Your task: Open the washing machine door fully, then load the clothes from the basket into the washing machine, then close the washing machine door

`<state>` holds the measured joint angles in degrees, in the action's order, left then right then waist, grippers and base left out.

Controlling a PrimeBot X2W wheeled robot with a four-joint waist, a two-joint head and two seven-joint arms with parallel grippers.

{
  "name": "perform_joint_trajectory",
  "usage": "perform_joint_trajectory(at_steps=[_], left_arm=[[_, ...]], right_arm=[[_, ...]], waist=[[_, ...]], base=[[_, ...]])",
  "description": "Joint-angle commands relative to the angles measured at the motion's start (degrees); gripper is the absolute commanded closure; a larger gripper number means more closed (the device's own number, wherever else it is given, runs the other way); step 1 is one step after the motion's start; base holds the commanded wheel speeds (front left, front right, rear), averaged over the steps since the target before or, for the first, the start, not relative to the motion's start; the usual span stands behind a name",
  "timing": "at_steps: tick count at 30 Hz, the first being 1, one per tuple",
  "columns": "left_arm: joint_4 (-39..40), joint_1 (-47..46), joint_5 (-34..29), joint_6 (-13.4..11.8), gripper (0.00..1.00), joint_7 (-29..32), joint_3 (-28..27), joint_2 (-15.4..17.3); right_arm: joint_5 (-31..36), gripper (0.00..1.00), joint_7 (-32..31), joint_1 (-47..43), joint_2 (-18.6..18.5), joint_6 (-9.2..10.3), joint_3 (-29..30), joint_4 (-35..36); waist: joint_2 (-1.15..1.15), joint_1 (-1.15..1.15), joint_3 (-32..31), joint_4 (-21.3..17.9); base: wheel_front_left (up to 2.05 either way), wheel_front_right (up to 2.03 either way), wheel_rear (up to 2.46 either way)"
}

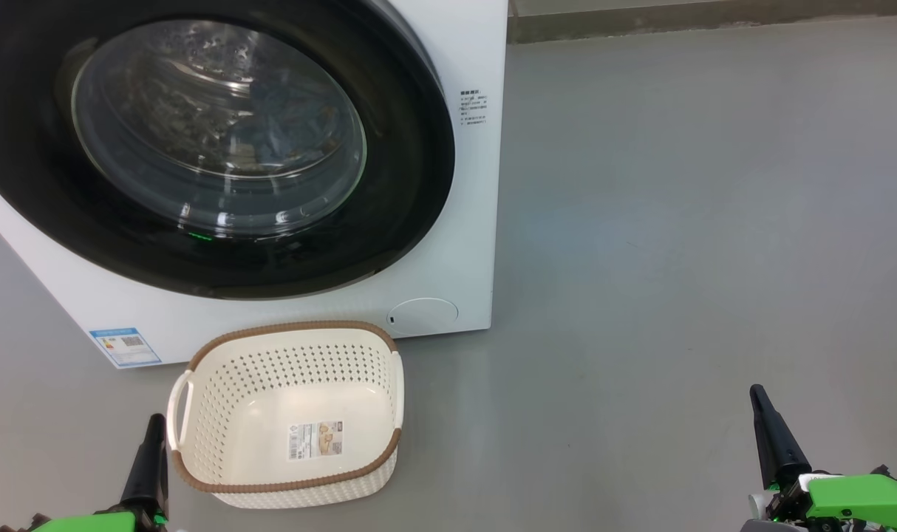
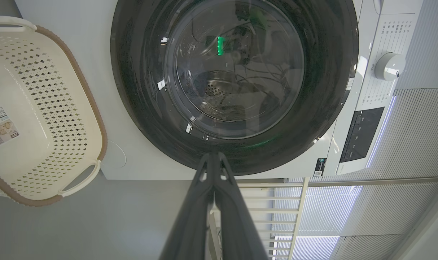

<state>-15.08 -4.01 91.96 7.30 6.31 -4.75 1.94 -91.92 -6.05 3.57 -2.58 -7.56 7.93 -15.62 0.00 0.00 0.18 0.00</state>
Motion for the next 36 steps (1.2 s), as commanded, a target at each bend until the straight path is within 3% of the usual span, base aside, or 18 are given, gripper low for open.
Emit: perform_joint_trajectory(at_steps=[1,36], left_arm=[[1.05,-2.18,0.21,0.19,1.00,0.17,-1.77,0.94],[1.05,-2.18,0.21,0.19,1.00,0.17,-1.76,0.94]], right_arm=[[-0.19,1.00,-0.49,2.62,-0.30,0.08,-1.34,1.59],[-0.21,1.00,-0.48,2.62,-0.30,0.08,-1.36,1.59]], waist=[[0.00,0.00,0.00,0.00],[0.00,0.00,0.00,0.00]], base=[[0.00,0.00,0.00],[0.00,0.00,0.00]])
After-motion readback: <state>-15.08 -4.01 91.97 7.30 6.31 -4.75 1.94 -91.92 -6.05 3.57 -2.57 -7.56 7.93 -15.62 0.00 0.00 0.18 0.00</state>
